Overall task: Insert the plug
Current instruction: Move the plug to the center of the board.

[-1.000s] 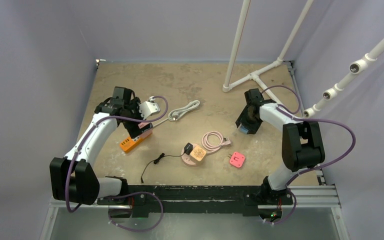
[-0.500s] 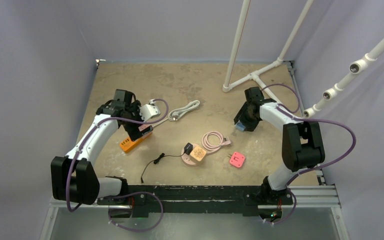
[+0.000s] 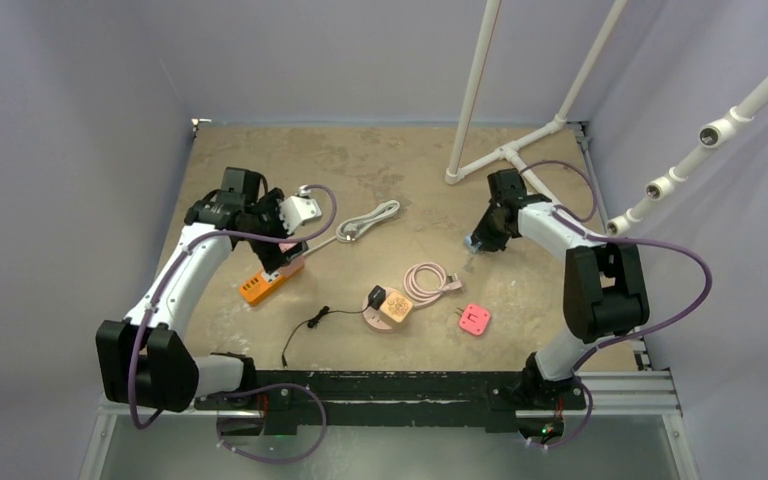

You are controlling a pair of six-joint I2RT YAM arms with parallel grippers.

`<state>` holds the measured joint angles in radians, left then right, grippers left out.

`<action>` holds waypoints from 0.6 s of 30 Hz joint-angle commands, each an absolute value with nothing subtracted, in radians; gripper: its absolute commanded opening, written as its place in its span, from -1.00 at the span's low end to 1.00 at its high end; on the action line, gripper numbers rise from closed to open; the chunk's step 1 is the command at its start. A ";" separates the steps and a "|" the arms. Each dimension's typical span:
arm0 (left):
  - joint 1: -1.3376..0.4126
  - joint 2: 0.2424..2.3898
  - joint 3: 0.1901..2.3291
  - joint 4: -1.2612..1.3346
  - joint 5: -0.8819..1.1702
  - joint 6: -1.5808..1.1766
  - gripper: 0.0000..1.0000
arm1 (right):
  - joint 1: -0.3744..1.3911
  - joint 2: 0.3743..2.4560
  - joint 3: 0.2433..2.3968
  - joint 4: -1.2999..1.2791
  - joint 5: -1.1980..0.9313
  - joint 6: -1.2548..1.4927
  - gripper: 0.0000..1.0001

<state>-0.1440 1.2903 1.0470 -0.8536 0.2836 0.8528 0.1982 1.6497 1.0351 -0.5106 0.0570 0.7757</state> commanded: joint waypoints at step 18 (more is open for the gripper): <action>-0.137 1.175 1.165 -0.876 0.448 0.875 0.98 | 0.307 1.717 1.183 -0.569 0.321 0.632 0.98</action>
<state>-0.1440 1.1973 1.1374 -0.8661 0.4320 0.8570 0.3073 1.6478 1.1446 -0.5636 0.2184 0.6949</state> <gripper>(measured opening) 0.992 0.985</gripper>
